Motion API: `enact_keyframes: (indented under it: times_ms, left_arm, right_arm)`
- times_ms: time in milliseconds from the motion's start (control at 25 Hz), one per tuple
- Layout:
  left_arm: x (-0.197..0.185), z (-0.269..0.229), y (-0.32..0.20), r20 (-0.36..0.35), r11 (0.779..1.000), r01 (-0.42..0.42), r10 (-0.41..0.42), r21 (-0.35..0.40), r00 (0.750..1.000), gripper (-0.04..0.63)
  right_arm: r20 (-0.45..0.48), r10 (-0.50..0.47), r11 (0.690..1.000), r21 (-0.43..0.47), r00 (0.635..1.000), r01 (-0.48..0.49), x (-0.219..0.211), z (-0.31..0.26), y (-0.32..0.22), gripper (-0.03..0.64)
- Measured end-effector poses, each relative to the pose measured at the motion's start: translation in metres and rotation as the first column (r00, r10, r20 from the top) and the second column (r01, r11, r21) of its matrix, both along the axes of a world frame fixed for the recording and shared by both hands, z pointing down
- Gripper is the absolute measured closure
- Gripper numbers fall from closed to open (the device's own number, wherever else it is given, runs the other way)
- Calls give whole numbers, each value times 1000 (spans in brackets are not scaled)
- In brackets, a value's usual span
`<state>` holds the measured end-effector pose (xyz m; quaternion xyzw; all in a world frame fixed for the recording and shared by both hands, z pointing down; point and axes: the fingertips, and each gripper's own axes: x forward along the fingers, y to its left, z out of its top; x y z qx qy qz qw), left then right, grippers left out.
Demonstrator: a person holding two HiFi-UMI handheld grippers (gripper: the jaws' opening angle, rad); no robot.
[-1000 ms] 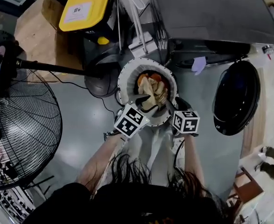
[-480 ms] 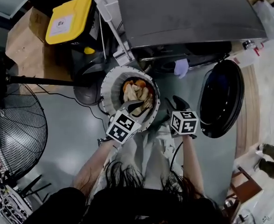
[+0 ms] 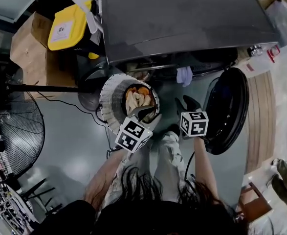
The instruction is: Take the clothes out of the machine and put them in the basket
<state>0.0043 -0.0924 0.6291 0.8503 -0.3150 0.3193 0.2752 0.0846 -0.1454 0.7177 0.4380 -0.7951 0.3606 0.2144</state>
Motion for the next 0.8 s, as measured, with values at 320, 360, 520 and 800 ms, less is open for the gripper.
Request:
enact_keyframes:
  times_ms: [320,360,520,800]
  left_arm:
    - [34,8,-26,6,1000,19,-20,20,1000,471]
    - [37,8,-27,8,1000,10,-10,23,1000,471]
    - [42,9,-28,23,998,-40,39,41,999,471]
    - [36,34,-38,35,996,-58,56,69,998,471]
  right_arm:
    - [-19,32,999,36,999,-32,24,18,-38,453]
    - [-24,39,998,42,999,-38,25,21,-41,453]
    - [-40,71,996,49,997,-69,29,40,-51,453]
    - [-79,97,994,52,992,-93,37,78,-61,456]
